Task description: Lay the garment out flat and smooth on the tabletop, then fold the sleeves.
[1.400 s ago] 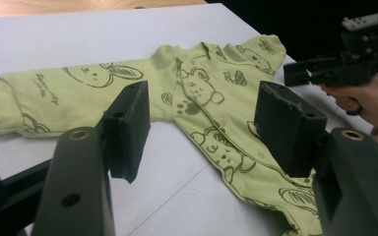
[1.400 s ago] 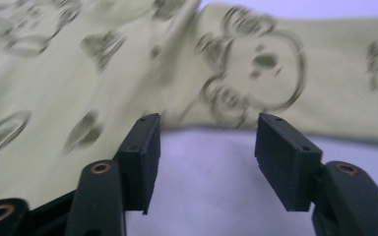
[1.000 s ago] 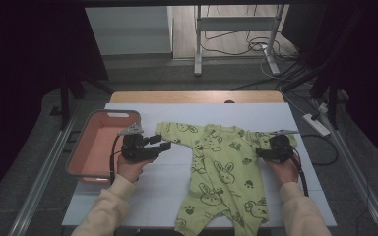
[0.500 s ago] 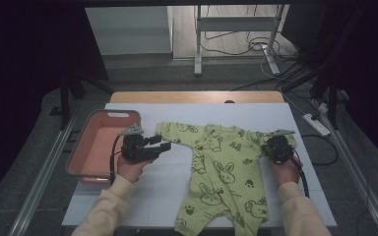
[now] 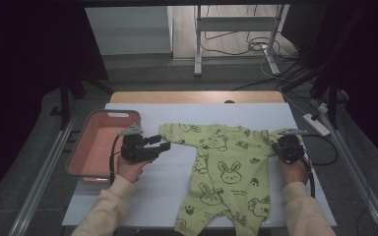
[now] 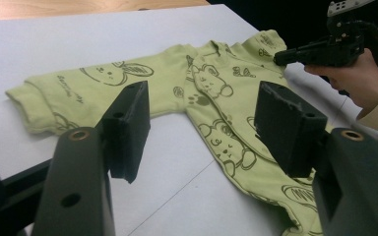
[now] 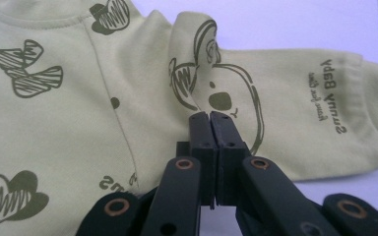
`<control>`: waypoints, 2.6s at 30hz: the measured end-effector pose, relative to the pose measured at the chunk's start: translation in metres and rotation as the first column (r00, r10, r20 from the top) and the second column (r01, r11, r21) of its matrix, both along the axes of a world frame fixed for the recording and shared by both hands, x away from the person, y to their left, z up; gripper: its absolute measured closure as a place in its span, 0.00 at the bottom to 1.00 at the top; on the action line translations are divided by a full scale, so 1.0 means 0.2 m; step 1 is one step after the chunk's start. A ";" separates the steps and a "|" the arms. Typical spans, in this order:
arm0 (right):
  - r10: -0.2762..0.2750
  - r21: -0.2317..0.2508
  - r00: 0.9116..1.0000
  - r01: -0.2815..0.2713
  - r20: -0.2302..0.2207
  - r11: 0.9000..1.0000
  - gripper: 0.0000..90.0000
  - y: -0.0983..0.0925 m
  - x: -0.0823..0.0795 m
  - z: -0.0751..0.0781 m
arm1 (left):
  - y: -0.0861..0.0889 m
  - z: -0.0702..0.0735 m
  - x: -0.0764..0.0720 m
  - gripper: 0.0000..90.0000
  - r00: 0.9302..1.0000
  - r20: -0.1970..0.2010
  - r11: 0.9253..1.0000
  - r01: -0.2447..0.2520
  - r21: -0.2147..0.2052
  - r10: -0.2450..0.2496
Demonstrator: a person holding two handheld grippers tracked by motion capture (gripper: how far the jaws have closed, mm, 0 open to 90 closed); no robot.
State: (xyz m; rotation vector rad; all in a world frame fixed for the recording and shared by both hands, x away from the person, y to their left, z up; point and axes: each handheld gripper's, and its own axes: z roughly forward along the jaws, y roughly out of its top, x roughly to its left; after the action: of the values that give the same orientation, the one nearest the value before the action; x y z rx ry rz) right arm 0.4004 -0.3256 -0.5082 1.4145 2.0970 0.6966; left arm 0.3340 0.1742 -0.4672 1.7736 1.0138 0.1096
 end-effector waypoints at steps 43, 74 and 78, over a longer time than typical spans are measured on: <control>0.331 0.333 0.927 -0.373 0.175 0.866 0.50 0.10 -0.42 0.16 | -0.05 -0.01 -0.01 0.41 0.999 0.019 0.999 0.034 0.038 -0.035; 0.392 0.307 0.902 -0.431 0.184 0.848 0.48 0.12 -0.51 0.15 | -0.11 -0.03 0.04 0.40 1.000 0.006 0.998 -0.004 0.066 0.004; 0.395 0.303 0.901 -0.433 0.179 0.849 0.48 0.12 -0.51 0.14 | -0.13 -0.04 0.07 0.40 1.000 -0.001 0.996 -0.028 0.085 0.028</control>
State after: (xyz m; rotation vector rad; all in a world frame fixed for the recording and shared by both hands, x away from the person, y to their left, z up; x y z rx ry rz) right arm 0.2983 -0.3009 -0.4793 1.0461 2.2948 1.3315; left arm 0.3477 0.1483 -0.4746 1.8368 1.0492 0.1711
